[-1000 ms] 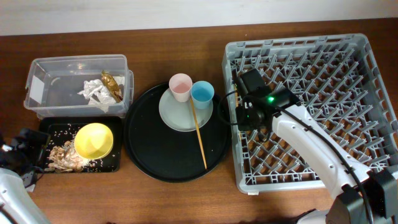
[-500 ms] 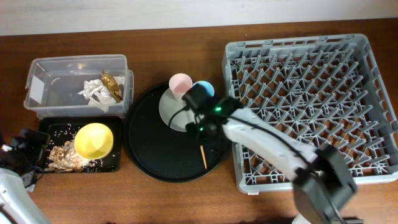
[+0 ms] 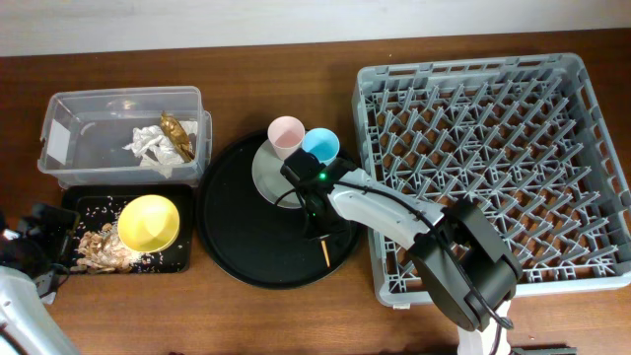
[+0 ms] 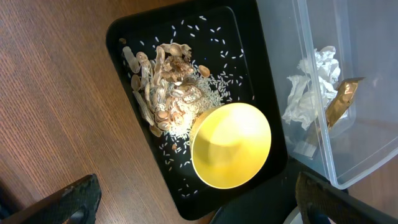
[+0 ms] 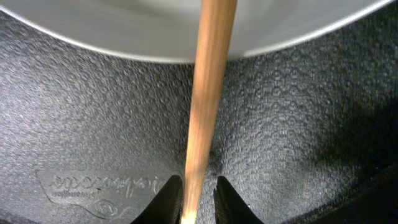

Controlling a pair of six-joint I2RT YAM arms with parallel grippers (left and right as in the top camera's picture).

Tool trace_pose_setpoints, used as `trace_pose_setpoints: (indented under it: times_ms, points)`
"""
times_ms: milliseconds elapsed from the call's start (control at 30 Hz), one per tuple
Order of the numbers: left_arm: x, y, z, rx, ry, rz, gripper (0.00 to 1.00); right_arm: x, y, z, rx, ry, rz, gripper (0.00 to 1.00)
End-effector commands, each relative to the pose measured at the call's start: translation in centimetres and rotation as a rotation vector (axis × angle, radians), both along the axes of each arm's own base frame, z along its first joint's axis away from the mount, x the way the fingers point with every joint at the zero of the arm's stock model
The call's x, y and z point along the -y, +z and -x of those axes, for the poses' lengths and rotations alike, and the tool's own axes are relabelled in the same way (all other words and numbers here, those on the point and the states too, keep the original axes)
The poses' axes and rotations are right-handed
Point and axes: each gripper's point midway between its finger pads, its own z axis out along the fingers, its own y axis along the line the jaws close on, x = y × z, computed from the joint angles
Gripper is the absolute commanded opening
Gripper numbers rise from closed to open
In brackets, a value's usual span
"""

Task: Sort waste into correct bins and load items into the dishwasher rack
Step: 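Grasp the second chopstick with the right gripper, place in rack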

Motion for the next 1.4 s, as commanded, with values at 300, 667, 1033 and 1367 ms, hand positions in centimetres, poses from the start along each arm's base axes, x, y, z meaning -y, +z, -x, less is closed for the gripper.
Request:
trace_pose_setpoints:
  times_ms: [300,667,1033,1367]
  points:
    - [-0.1,0.5,-0.1,0.014,0.011,-0.004,0.99,-1.3,9.3,0.8,0.090,0.006,-0.188,0.25]
    - [-0.1,0.5,-0.1,0.014,0.011,-0.004,0.99,-0.7,0.9,-1.6,0.076,-0.010,-0.020,0.30]
    - [-0.1,0.5,-0.1,0.014,0.011,-0.004,0.99,-1.0,-1.0,-0.8,0.083,-0.012,-0.010,0.25]
    - [-0.1,0.5,-0.1,0.014,0.011,-0.004,0.99,-0.2,0.5,1.0,0.018,-0.007,-0.004,0.05]
